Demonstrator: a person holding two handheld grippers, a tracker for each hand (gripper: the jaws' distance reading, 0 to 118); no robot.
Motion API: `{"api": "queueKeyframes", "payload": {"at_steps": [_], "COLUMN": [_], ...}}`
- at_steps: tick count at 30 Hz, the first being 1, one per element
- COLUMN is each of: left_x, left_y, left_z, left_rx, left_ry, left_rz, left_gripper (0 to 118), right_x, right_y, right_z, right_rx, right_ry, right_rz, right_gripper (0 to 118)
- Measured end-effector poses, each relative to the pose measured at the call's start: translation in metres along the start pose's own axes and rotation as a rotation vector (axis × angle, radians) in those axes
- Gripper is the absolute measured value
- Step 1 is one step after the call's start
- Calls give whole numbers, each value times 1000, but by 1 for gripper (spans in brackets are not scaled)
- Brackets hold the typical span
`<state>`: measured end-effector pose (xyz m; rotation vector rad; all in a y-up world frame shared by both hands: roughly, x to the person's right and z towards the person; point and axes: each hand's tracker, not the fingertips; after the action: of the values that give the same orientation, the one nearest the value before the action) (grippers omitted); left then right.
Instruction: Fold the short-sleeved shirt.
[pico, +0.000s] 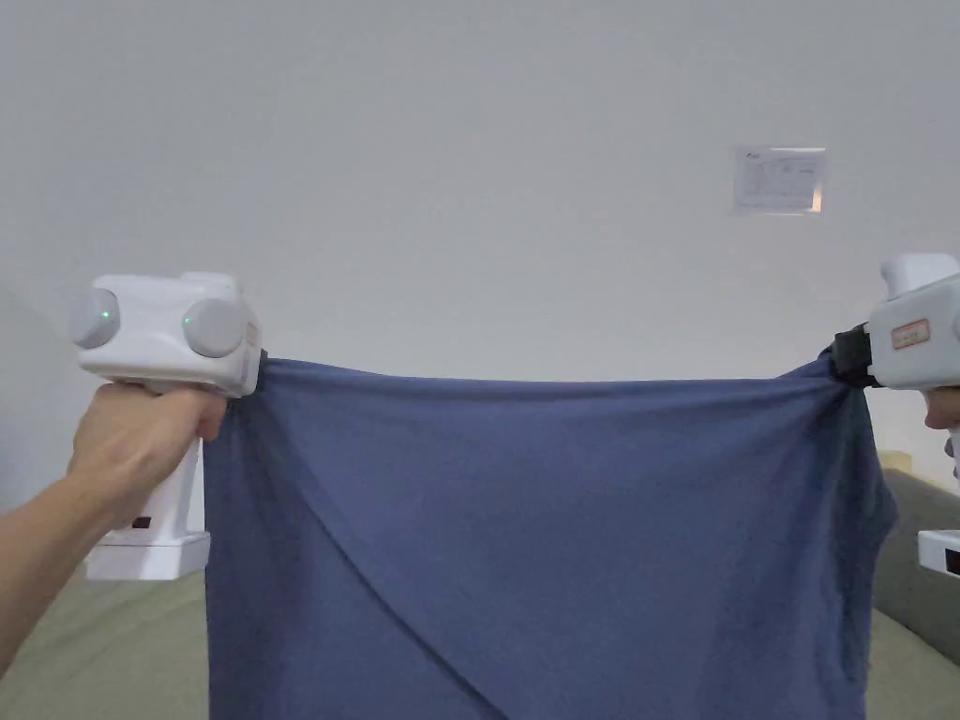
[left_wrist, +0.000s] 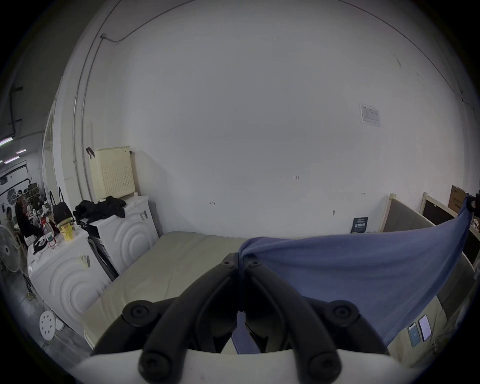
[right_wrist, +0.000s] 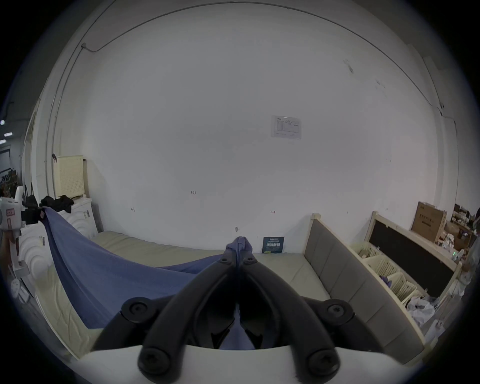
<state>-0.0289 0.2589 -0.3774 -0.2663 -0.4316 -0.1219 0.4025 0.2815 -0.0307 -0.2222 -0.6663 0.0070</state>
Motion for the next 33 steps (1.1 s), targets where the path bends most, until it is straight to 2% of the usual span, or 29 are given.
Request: {"api": "queueKeyframes", "payload": {"at_steps": [4, 9, 14, 24, 28, 33], "left_x": [7, 15, 30, 54, 66, 74], "left_y": [10, 22, 44, 94, 92, 60], "left_z": [-10, -49, -83, -157, -186, -234], "left_rx": [-9, -9, 14, 58, 65, 33], "left_ry": [6, 21, 50, 109, 139, 140], "left_rz": [7, 6, 16, 6, -31, -42], "left_gripper": [0, 0, 0, 0, 0, 0], "right_x": [-7, -11, -18, -21, -22, -31], "right_y": [18, 33, 54, 108, 107, 70], "right_z": [-21, -66, -109, -189, -216, -258], "right_rx": [-3, 7, 26, 99, 90, 42], "right_ry": [-16, -37, -69, -102, -108, -104], "right_rz": [23, -5, 35, 33, 33, 37], "right_gripper": [3, 4, 4, 4, 3, 3]}}
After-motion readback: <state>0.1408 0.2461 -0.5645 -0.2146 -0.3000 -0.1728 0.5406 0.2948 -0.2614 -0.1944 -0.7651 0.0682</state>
